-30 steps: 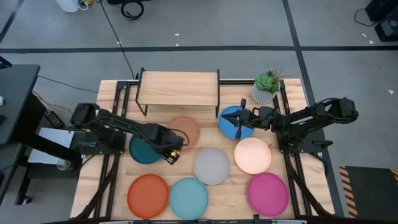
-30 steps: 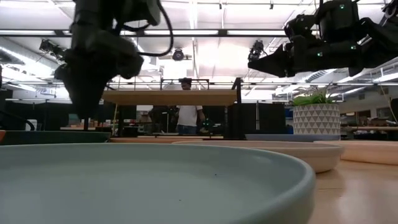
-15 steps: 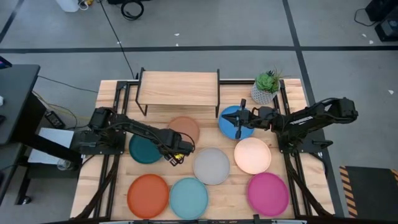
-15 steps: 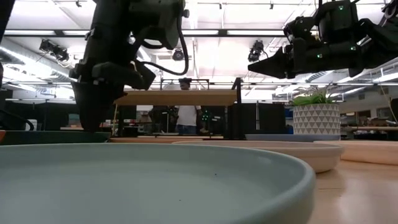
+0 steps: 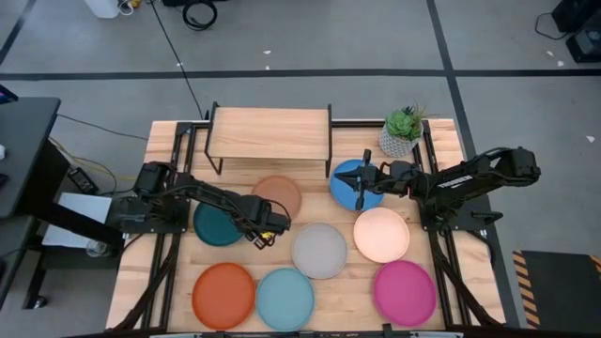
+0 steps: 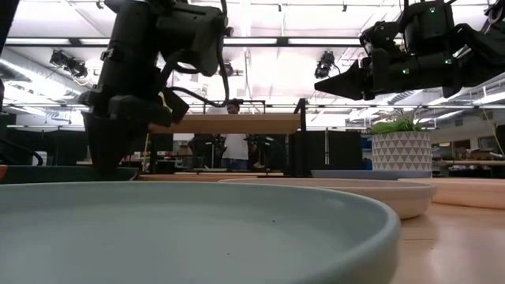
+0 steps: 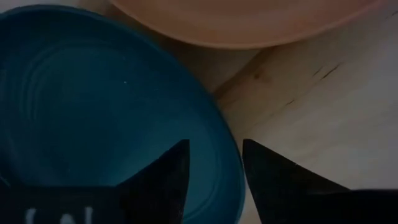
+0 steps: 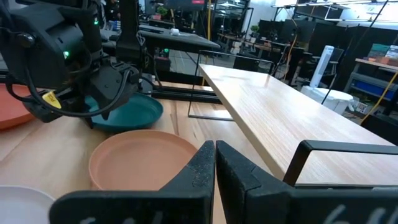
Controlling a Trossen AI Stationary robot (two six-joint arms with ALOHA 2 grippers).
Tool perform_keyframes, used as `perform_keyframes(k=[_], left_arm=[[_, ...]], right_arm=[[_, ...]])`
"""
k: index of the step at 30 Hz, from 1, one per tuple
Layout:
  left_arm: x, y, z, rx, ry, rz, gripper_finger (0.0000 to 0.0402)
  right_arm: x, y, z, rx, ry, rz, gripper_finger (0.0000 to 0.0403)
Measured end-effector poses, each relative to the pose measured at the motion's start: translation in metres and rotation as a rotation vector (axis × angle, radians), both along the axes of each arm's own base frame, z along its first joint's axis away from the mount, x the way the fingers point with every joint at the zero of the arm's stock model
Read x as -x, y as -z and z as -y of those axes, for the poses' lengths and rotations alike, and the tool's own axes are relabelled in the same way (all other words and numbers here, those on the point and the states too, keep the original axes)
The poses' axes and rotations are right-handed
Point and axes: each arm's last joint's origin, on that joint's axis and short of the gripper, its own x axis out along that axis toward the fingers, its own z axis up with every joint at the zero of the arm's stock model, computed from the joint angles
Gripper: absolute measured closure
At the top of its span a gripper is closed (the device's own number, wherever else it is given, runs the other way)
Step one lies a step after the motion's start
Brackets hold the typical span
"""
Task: Place and stack plates onto a shelf
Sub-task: Put the green plate on the shelf
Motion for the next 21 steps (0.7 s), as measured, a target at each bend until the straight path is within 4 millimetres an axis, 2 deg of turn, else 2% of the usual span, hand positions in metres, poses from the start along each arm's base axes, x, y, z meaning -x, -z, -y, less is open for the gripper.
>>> perform_keyframes(k=[6, 16, 21], left_arm=[[-0.0006, 0.0001, 0.0003, 0.000, 0.001, 0.007, 0.0289], [-0.0001, 0.0001, 0.0004, 0.010, -0.003, 0.000, 0.0378], [0.0000, -0.0001, 0.0014, 0.050, -0.014, -0.006, 0.0393]], right_arm=[[0.0000, 0.0000, 0.0000, 0.000, 0.000, 0.000, 0.0383], [0.0000, 0.0000, 0.0000, 0.000, 0.000, 0.000, 0.0383], [0.0000, 0.0001, 0.0000, 0.000, 0.000, -0.001, 0.0383]])
